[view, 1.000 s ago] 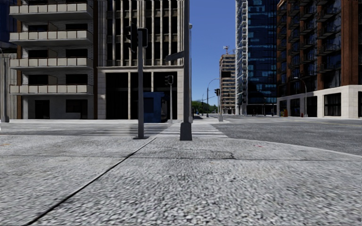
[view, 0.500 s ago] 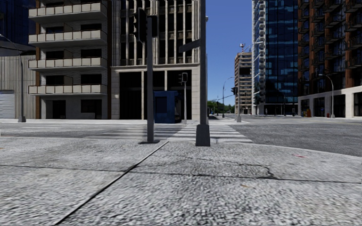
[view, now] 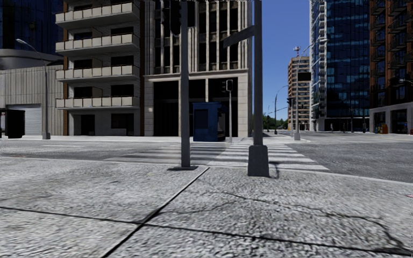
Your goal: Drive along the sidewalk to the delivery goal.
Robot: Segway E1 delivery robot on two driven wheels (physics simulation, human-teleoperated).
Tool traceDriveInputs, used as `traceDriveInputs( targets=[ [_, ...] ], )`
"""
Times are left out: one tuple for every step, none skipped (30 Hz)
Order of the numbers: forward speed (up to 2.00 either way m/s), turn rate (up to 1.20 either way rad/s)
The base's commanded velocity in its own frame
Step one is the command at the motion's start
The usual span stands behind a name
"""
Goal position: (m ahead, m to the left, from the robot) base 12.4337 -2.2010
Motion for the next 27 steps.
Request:
traceDriveInputs(
  targets=[
    [1.45,0.28],
    [1.44,0.0],
    [1.43,0.0],
    [1.43,0.0],
    [1.43,0.0],
    [1.43,0.0],
    [1.43,0.0],
    [1.42,0.0],
    [1.42,0.0],
    [1.35,0.0],
    [1.28,-0.11],
    [1.23,-0.25],
    [1.22,-0.33],
    [1.22,-0.33],
    [1.22,-0.41],
    [1.22,-0.44],
    [1.22,-0.45],
    [1.22,-0.45],
    [1.21,-0.05],
    [1.23,0.0],
    [1.28,0.0],
    [1.28,0.0],
    [1.31,0.0],
    [1.31,0.0],
    [1.3,-0.04],
    [1.3,-0.04],
    [1.28,-0.2]
  ],
)
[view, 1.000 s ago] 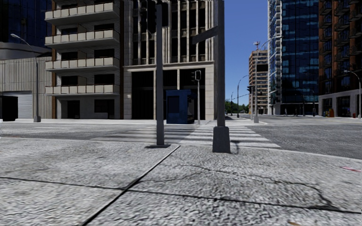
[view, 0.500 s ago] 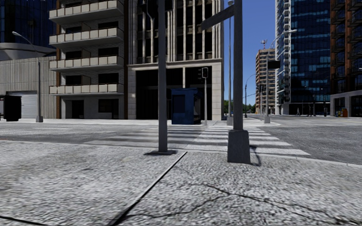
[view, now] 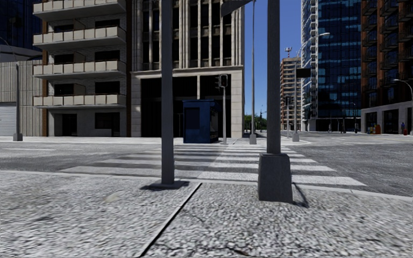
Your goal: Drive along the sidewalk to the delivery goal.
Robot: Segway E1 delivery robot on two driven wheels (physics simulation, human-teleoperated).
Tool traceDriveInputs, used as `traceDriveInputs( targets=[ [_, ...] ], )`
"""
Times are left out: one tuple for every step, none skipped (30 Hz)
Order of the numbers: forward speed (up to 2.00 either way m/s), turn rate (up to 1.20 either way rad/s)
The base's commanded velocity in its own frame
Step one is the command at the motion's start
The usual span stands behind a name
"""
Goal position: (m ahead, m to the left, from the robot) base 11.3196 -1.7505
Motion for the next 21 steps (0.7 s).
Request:
traceDriveInputs(
  targets=[
    [1.28,-0.17],
    [1.28,0.0],
    [1.28,0.0],
    [1.33,0.0],
    [1.35,0.0],
    [1.36,0.0],
    [1.36,0.0],
    [1.37,0.0],
    [1.38,0.0],
    [1.4,0.0],
    [1.41,0.0],
    [1.41,0.0],
    [1.45,0.0],
    [1.47,0.0],
    [1.47,0.0],
    [1.47,0.0],
    [1.47,0.0],
    [1.47,0.0],
    [1.47,0.0],
    [1.47,0.0],
    [1.47,0.0]
  ],
)
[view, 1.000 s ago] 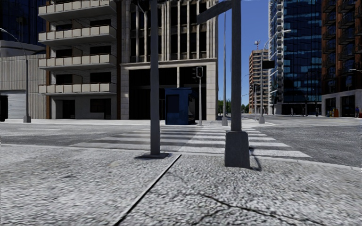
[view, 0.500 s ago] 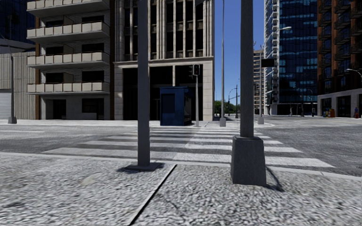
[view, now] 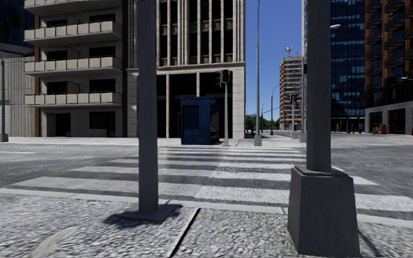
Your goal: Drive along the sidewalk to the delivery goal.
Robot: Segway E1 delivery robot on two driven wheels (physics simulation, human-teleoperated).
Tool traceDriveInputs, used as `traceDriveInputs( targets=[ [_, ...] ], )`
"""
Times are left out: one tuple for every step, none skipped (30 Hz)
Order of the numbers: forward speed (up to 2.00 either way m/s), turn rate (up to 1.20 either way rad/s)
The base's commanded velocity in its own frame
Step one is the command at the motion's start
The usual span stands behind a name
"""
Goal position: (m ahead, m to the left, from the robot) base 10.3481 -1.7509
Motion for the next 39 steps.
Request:
traceDriveInputs(
  targets=[
    [1.46,0.0],
    [1.46,0.0],
    [1.46,0.0],
    [1.46,0.0],
    [1.46,0.0],
    [1.45,-0.12],
    [1.43,-0.18],
    [1.4,-0.24],
    [1.4,-0.24],
    [1.37,-0.26],
    [1.36,-0.27],
    [1.35,-0.27],
    [1.35,-0.27],
    [1.34,-0.28],
    [1.34,-0.28],
    [1.34,-0.28],
    [1.34,-0.28],
    [1.34,-0.28],
    [1.34,-0.28],
    [1.33,-0.42],
    [1.33,-0.42],
    [1.33,-0.46],
    [1.32,-0.48],
    [1.32,-0.48],
    [1.32,-0.48],
    [1.32,-0.46],
    [1.32,-0.28],
    [1.32,-0.07],
    [1.32,-0.07],
    [1.32,-0.02],
    [1.32,0.0],
    [1.31,0.0],
    [1.31,0.0],
    [1.31,0.0],
    [1.31,0.0],
    [1.31,0.0],
    [1.31,0.0],
    [1.31,0.0],
    [1.31,0.0]
  ],
)
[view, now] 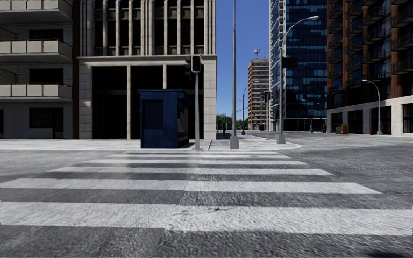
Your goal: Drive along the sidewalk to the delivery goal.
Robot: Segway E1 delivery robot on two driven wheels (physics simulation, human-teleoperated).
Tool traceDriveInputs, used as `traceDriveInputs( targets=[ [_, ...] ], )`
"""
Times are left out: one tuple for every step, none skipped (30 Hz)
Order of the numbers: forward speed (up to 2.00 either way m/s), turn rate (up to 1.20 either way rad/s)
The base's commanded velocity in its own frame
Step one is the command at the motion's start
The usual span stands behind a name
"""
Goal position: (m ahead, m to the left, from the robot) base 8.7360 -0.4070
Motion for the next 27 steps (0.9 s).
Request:
traceDriveInputs(
  targets=[
    [1.31,0.0],
    [1.31,0.0],
    [1.31,0.0],
    [1.31,0.0],
    [1.31,0.0],
    [1.31,0.0],
    [1.31,0.0],
    [1.32,0.0],
    [1.32,0.0],
    [1.32,0.0],
    [1.32,0.0],
    [1.32,0.0],
    [1.32,0.0],
    [1.32,0.0],
    [1.32,0.0],
    [1.32,0.0],
    [1.33,0.0],
    [1.34,0.0],
    [1.34,0.0],
    [1.36,0.0],
    [1.43,0.0],
    [1.46,0.0],
    [1.46,0.0],
    [1.48,0.0],
    [1.49,0.0],
    [1.49,0.0],
    [1.5,0.0]
  ],
)
